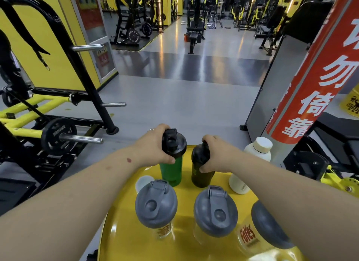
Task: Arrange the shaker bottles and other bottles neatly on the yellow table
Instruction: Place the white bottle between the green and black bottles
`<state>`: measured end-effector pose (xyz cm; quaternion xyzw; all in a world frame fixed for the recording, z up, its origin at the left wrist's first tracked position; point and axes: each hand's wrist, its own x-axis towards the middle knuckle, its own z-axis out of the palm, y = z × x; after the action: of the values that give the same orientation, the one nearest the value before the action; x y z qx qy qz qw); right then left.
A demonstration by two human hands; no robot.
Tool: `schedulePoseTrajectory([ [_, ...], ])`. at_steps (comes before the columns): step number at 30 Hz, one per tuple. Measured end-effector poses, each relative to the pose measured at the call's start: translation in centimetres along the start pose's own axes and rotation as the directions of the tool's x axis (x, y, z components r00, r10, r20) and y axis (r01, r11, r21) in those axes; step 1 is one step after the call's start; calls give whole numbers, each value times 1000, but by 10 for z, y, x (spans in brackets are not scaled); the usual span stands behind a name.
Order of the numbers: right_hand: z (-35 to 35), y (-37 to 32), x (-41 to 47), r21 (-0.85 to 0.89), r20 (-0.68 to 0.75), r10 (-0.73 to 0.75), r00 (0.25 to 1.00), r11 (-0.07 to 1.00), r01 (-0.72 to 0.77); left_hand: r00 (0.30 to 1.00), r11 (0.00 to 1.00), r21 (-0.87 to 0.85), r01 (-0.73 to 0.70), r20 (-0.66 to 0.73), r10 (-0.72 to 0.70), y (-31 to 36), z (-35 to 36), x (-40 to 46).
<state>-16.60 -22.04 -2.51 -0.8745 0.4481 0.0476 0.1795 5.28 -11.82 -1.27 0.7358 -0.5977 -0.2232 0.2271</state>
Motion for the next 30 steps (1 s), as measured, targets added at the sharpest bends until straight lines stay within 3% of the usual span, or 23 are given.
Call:
schedulePoseTrajectory([
  [6,-9,19,-5,-38,100,-70,992,997,74,993,998,53,-14,119,8,-3,-14,7],
  [14,-1,27,-9,30,31,-106,994,994,105,985,992,123,-12,173,-9,1,-11,13],
  [30,5,23,-17,47,35,-84,996,996,82,999,996,-82,31,42,-28,-14,12,5],
])
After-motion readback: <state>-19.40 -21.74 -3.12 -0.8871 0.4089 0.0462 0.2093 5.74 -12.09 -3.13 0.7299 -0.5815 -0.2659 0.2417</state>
